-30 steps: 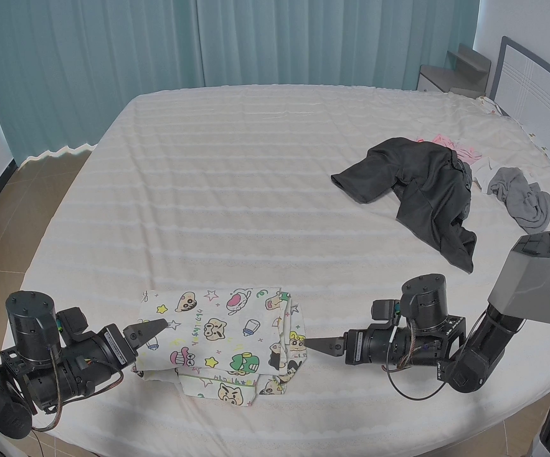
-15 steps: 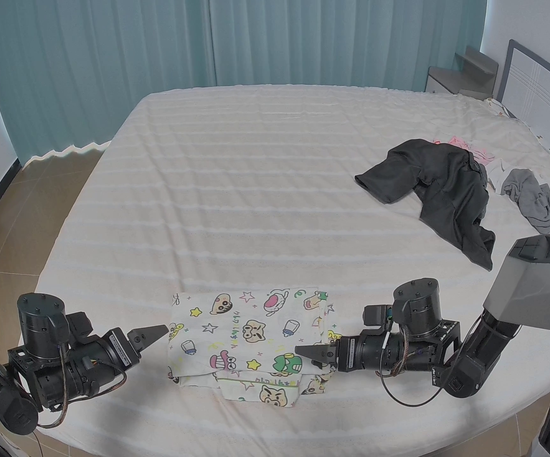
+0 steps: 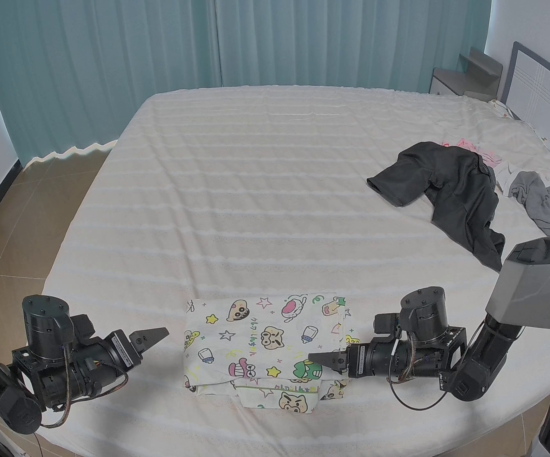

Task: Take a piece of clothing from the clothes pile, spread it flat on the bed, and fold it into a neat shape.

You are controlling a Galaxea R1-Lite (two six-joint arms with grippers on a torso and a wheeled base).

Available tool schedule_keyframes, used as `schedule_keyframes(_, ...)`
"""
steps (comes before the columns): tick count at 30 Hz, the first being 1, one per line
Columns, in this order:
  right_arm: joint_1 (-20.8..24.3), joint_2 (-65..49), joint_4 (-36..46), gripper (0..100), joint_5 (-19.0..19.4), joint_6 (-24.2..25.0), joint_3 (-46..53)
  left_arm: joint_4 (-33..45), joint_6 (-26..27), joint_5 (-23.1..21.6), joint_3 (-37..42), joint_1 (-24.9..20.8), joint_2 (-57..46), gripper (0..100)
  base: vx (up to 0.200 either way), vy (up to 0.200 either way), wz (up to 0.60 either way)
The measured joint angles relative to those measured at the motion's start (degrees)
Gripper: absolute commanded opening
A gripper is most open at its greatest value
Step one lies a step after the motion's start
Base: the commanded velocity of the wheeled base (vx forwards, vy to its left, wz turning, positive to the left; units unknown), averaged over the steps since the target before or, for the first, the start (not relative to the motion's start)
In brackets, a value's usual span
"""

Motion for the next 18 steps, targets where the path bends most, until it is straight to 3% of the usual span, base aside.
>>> schedule_keyframes(14, 0.5, 0.7, -0.4, 100, -0.1, -0.4, 2.6, -0.1, 0.0, 0.1, -0.1, 0.0, 1.3, 100, 0.0, 0.0, 0.0)
schedule_keyframes(15, 0.6, 1.0, -0.4, 0, -0.1, -0.4, 2.4, -0.1, 0.0, 0.1, -0.1, 0.0, 1.4, 100, 0.0, 0.0, 0.0)
schedule_keyframes(18, 0.9, 2.1, 0.0, 0, -0.1, -0.5, 1.1, -0.1, 0.0, 0.1, -0.2, 0.0, 1.7, 100, 0.0, 0.0, 0.0)
